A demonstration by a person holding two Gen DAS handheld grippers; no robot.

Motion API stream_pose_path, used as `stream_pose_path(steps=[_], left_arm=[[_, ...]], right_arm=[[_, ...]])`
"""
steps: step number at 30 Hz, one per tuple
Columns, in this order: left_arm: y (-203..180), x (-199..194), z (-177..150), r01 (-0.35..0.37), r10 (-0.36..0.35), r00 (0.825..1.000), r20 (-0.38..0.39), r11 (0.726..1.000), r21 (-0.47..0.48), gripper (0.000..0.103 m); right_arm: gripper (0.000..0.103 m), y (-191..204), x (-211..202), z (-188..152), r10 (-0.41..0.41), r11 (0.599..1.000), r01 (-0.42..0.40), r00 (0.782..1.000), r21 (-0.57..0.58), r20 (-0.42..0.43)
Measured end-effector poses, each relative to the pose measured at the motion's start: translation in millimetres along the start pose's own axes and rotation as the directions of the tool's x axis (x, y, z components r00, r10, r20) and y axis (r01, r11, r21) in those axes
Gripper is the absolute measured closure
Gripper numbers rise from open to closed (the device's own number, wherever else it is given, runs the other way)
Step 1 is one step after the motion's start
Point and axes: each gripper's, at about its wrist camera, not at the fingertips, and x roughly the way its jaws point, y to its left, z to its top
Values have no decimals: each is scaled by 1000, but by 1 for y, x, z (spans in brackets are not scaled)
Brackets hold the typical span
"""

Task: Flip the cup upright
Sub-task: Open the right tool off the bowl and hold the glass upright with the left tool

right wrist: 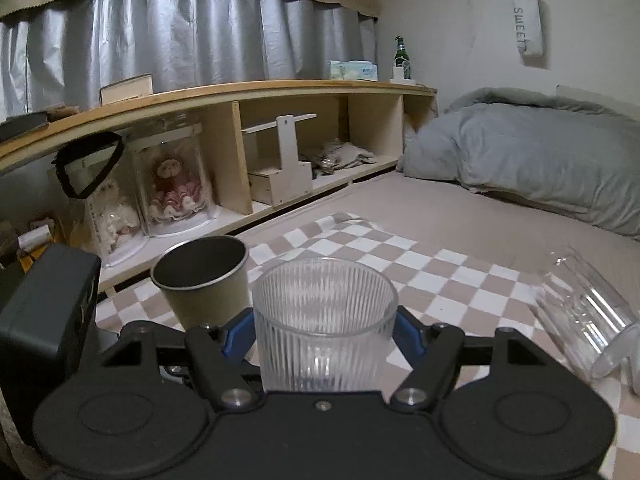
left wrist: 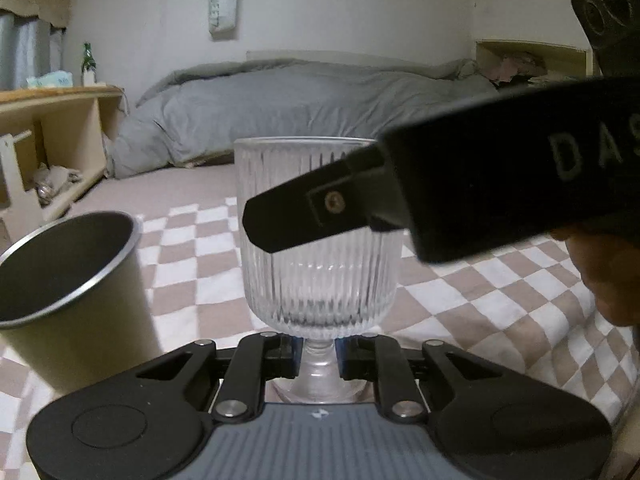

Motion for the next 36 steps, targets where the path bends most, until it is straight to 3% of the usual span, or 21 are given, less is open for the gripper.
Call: stream_pose_path(steps=[9,12,13,14,16,19,28,36], left_arm=[[8,-1,-7,-5,5,1000,-5,1000,-28,85],[7,-3,-8,-2,2,1000,-14,1000,-19,80],[6,-5,-9,3,-3,1000,-20,1000,-12,67],[5,-7,-9,4,-4,1000,-21,1000,-4,46],[1,-11,-9,7,-7,1000,-18,1000,17,34],[-2,-16,-7,16,-15,1000,-22,999,36,33],[10,-26,-5,33,-35,998,-57,999,-24,32],[7,-33,-9,21,-23,998,-51,999,-29,32]], right_arm=[[30,19,13,-2,8,998,-8,1000,-58,-5],[30,21,13,-1,7,998,-8,1000,-67,-11],[30,22,12,-1,7,997,-8,1000,-75,-14],[30,23,12,-1,7,996,-8,1000,-86,-16],[30,27,11,-2,4,994,-6,1000,-111,-20],[30,30,11,-2,-3,992,0,1000,-125,-25],[30,30,9,-2,-12,992,9,1000,-127,-25],[30,36,10,-7,-13,985,17,1000,-174,22]])
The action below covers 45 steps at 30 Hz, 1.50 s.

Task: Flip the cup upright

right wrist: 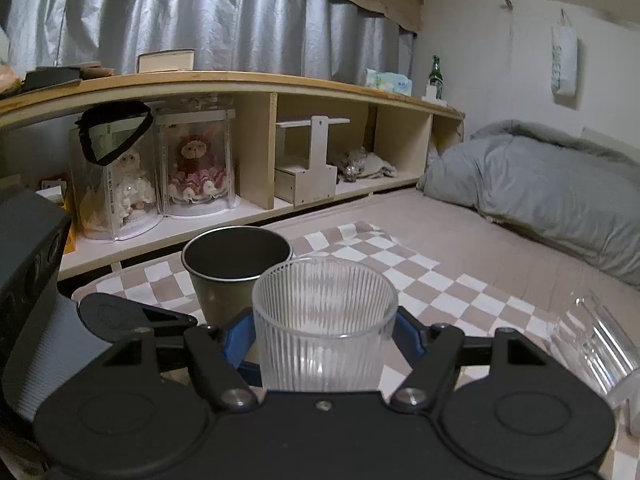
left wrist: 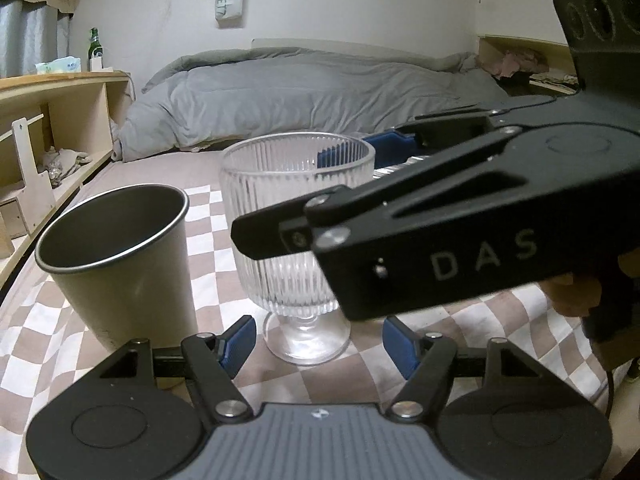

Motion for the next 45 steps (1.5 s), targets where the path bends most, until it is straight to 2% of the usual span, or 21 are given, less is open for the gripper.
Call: stream_pose_path(steps=[9,12,14,18,27,32,41,45], left_arm=[[1,0,3,4,-4,1000,-3,1000,-15,32],[1,-3,6,5,-5,1000,-9,1000,-14,28],[1,-6,8,3,-3,1000,-12,1000,-14,25],[0,-17,14,3,-3,1000,-6,1000,-23,18],[-8,-58,42,-42,44,998,35,998,-49,8],[-19,-85,59,-115,119,990,72,991,-66,0],[-35,-124,74,-199,210,976,55,967,-156,0],[-45,-139,72,-231,243,969,52,957,-177,0]], right_arm=[[29,-9,2,-1,4,999,-3,1000,48,-6],[28,-11,0,4,12,996,-10,1000,90,-23],[14,-14,-5,7,27,991,-23,999,132,-28],[12,-17,-16,10,13,989,-8,999,150,-37],[2,-19,-59,24,-61,985,70,996,155,-59],[0,-24,-94,33,-119,971,129,991,202,-59],[0,-30,-153,32,-252,934,261,965,245,-69],[0,-27,-174,29,-271,923,287,958,254,-96]])
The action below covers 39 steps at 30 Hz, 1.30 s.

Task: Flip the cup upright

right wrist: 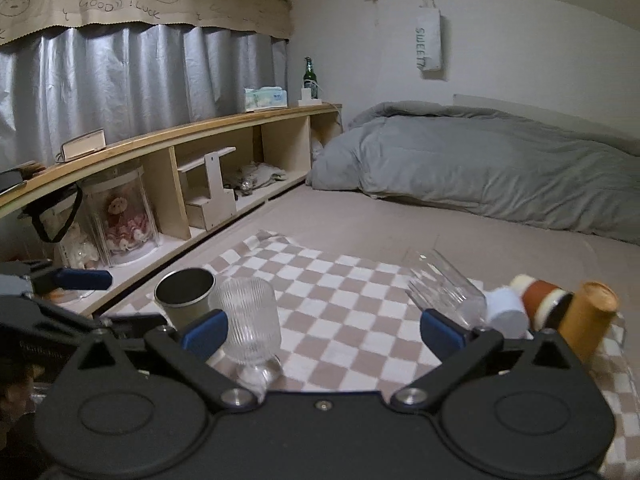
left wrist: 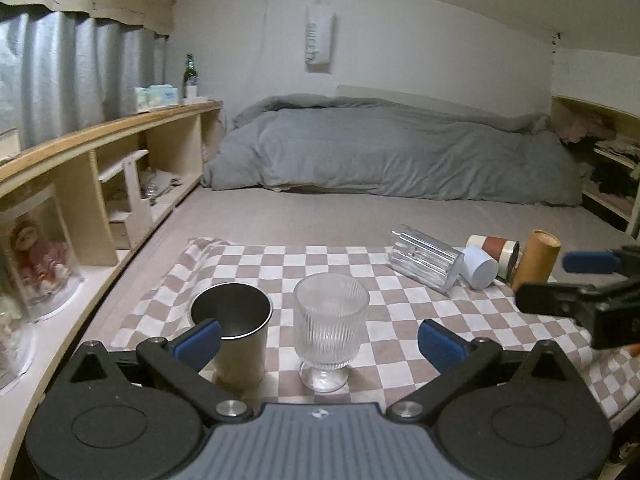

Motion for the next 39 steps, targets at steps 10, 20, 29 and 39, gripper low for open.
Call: stream_pose_path(steps=[10,20,29,39], left_arm=[[-20,-18,-20,22,-23,999,-43,999,-24,0],[-29,-20,-30,20,-19,999,-35,1000,15,0],[-28,-18,-31,15,-14,999,-47,1000,10,0],[-29,-18,-33,13,-13,999,-52,1000,12,0]], right_arm=[[0,-5,-37,-24,-68,998,68,997,-6,-29],[0,-12,-43,-46,-97,995,99,992,18,-76],[0,-12,-43,-49,-101,995,102,992,14,-74],[0,-10,-41,-48,-100,995,101,992,10,-74]])
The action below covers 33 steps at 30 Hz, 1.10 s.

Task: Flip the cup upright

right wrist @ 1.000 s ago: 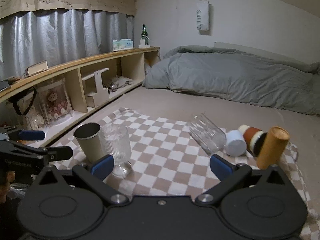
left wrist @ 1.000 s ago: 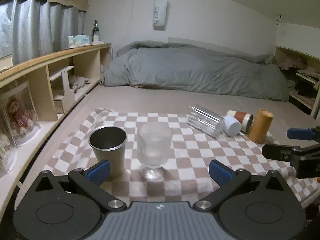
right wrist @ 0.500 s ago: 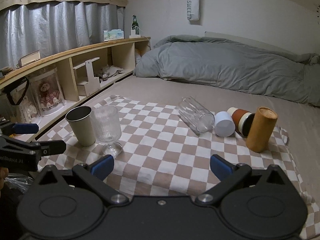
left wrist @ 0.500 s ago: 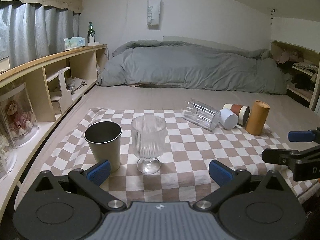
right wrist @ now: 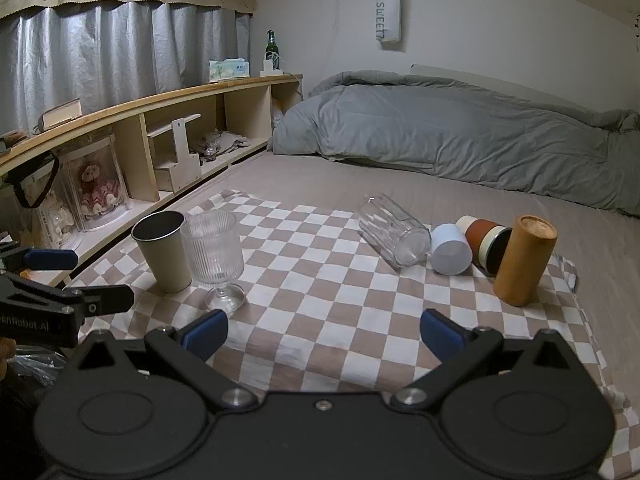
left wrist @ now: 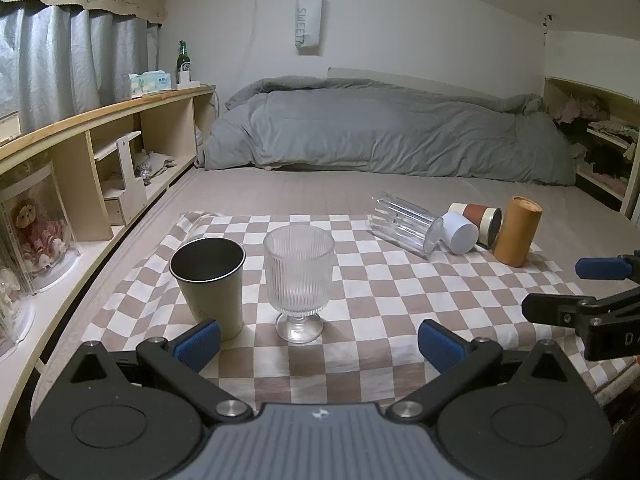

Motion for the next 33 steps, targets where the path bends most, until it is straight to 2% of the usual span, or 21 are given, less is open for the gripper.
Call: stream_pose_path(steps=[33], left_arm=[[6,-2,0,-10,10,1000,-1,1000,-1,0]], right_arm=[[0,0,3,-2,-8,1000,8,1000,4,-4]])
